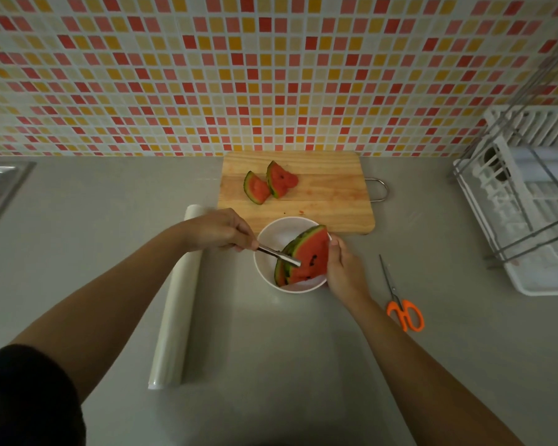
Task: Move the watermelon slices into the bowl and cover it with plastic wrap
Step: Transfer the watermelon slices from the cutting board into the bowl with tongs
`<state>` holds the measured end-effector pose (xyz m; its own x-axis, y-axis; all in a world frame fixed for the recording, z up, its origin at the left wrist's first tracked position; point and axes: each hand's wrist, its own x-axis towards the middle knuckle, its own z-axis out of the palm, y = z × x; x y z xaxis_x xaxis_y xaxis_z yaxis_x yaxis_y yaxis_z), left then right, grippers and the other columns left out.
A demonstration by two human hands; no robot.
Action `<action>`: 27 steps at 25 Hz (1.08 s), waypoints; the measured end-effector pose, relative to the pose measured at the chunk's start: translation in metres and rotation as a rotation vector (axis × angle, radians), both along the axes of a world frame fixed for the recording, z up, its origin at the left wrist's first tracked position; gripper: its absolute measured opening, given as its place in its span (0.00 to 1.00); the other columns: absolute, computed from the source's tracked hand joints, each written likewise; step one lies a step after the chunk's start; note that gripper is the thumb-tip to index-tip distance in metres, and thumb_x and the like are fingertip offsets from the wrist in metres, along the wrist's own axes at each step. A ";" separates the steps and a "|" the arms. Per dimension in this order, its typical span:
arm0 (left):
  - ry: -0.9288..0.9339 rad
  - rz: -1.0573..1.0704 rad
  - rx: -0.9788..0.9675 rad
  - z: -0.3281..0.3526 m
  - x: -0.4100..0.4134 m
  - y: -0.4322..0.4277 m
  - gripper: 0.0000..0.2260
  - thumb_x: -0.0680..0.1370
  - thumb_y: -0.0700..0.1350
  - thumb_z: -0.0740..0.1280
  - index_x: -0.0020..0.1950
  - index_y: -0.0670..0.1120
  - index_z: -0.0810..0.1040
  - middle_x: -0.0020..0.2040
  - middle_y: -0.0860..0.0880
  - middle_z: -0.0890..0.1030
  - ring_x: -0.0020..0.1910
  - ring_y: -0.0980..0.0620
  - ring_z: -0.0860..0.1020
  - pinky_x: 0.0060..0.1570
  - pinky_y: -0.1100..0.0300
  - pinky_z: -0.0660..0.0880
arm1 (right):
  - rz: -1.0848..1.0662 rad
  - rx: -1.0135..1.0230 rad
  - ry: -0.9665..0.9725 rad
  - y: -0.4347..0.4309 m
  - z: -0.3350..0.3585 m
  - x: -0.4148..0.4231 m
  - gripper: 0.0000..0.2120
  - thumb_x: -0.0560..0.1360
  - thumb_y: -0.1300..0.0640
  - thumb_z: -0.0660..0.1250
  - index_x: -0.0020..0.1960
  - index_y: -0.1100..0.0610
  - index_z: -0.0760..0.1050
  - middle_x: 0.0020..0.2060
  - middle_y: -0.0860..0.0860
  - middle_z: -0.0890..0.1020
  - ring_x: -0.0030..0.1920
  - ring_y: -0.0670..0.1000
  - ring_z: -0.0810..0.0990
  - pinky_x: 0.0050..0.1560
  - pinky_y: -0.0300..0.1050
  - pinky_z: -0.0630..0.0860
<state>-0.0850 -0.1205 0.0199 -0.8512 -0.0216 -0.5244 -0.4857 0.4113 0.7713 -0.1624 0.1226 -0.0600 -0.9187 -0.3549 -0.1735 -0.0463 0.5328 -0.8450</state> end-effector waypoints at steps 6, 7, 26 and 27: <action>-0.064 -0.127 -0.185 0.011 0.001 0.011 0.09 0.73 0.49 0.72 0.34 0.47 0.84 0.26 0.52 0.75 0.24 0.56 0.67 0.24 0.68 0.64 | -0.002 0.058 -0.011 0.000 -0.004 -0.002 0.19 0.81 0.50 0.47 0.63 0.52 0.71 0.55 0.57 0.80 0.54 0.58 0.77 0.49 0.45 0.68; -0.066 -0.145 -0.237 0.015 0.000 0.014 0.11 0.73 0.51 0.71 0.34 0.47 0.83 0.26 0.52 0.75 0.25 0.56 0.68 0.26 0.67 0.65 | -0.005 0.058 -0.015 0.000 -0.004 -0.002 0.19 0.81 0.50 0.47 0.63 0.52 0.72 0.54 0.57 0.80 0.53 0.58 0.77 0.48 0.45 0.69; 0.079 0.749 -0.222 -0.029 -0.046 0.013 0.13 0.73 0.55 0.68 0.34 0.48 0.77 0.34 0.50 0.80 0.29 0.53 0.73 0.31 0.60 0.70 | -0.001 0.051 0.027 0.002 -0.002 -0.001 0.17 0.81 0.51 0.48 0.60 0.52 0.74 0.41 0.48 0.76 0.41 0.49 0.73 0.42 0.43 0.66; 0.089 0.787 -0.199 -0.030 -0.049 0.014 0.12 0.73 0.53 0.68 0.33 0.48 0.77 0.34 0.50 0.80 0.29 0.54 0.72 0.31 0.60 0.70 | -0.002 0.052 0.033 0.002 -0.002 -0.001 0.17 0.81 0.52 0.49 0.60 0.52 0.74 0.42 0.48 0.76 0.41 0.49 0.73 0.43 0.43 0.66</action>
